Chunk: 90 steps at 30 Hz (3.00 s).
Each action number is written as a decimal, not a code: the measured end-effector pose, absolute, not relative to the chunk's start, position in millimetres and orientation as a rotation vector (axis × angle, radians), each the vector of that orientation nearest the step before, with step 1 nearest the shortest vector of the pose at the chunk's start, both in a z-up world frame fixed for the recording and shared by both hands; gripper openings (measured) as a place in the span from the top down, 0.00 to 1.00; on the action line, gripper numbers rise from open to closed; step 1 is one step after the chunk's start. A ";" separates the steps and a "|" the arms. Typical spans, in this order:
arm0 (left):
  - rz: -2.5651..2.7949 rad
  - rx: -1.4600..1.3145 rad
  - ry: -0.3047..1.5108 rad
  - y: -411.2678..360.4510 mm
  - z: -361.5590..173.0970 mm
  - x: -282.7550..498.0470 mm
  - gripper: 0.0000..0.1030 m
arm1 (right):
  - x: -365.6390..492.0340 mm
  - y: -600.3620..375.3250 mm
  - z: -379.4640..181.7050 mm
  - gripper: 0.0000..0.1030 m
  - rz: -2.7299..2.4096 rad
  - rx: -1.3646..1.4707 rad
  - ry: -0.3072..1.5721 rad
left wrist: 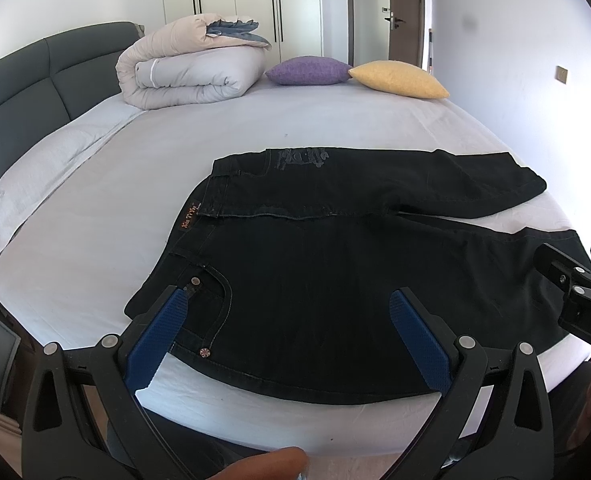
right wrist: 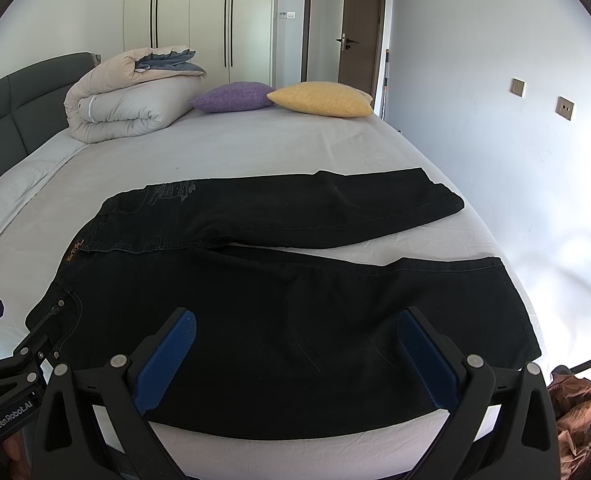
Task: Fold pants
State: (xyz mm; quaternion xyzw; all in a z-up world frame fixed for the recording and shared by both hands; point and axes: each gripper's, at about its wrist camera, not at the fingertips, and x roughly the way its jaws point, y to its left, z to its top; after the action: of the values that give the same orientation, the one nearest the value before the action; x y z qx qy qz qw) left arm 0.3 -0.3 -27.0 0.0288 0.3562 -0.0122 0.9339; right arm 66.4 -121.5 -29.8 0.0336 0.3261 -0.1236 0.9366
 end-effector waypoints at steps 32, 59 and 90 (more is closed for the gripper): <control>-0.085 0.042 0.893 72.9 -75.5 153.6 0.00 | 205.3 -145.0 -30.7 0.00 -0.012 0.035 0.649; -0.699 0.341 1.090 77.8 -112.0 483.4 0.23 | 458.8 -168.1 -67.6 0.25 0.554 -0.220 0.871; -0.730 0.498 1.074 71.5 -123.0 507.1 0.92 | 568.9 -80.8 -116.3 0.55 0.714 -0.381 1.096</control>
State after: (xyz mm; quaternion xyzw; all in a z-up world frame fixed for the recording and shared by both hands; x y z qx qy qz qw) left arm 507.1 71.5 -123.0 0.2294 0.4947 -0.3361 0.7679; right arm 568.9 -80.8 -116.3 -0.1759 0.5068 0.3298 0.7768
